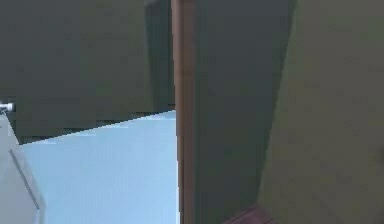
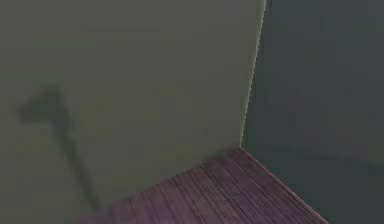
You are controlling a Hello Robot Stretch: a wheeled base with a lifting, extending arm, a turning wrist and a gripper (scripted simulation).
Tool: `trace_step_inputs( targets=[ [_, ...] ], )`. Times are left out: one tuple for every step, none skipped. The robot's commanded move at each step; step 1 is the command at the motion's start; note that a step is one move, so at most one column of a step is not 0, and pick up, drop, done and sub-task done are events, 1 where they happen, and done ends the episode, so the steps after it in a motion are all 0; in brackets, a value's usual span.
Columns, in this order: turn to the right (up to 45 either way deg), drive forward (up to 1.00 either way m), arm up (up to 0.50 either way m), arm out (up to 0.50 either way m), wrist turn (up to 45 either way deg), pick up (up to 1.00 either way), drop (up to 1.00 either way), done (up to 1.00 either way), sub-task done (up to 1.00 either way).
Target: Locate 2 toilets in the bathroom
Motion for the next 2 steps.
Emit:
trace_step_inputs(
  targets=[
    [-45.0, 0.0, 0.0, 0.0, 0.0, 0.0, 0.0, 0.0, 0.0],
    [-45.0, 0.0, 0.0, 0.0, 0.0, 0.0, 0.0, 0.0, 0.0]
  ],
)
